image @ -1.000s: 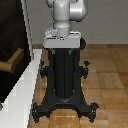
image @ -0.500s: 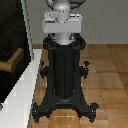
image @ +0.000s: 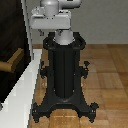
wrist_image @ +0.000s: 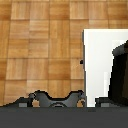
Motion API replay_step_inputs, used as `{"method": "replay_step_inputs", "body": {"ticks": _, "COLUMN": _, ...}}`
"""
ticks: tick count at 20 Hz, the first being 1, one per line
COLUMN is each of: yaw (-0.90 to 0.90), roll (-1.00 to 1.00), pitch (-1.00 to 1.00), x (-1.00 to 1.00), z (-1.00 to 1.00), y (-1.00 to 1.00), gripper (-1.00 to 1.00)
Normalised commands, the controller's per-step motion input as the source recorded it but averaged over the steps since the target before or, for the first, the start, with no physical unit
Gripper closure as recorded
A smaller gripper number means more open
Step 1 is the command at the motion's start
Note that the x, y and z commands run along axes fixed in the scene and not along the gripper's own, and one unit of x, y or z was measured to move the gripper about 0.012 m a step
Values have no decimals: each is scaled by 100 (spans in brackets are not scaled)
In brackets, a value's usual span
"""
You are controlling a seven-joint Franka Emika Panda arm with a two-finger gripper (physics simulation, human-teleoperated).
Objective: Open the door by pressing down and pulling on the handle.
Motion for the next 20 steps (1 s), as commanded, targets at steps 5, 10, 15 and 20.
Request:
{"method": "replay_step_inputs", "body": {"ticks": 5, "yaw": 0, "roll": 0, "pitch": 0, "x": 0, "z": 0, "y": -80, "gripper": -100}}
{"method": "replay_step_inputs", "body": {"ticks": 10, "yaw": 0, "roll": 0, "pitch": 0, "x": 0, "z": 0, "y": -80, "gripper": -100}}
{"method": "replay_step_inputs", "body": {"ticks": 15, "yaw": 0, "roll": 0, "pitch": 0, "x": 0, "z": 0, "y": -60, "gripper": -100}}
{"method": "replay_step_inputs", "body": {"ticks": 20, "yaw": 0, "roll": 0, "pitch": 0, "x": 0, "z": 0, "y": -60, "gripper": -100}}
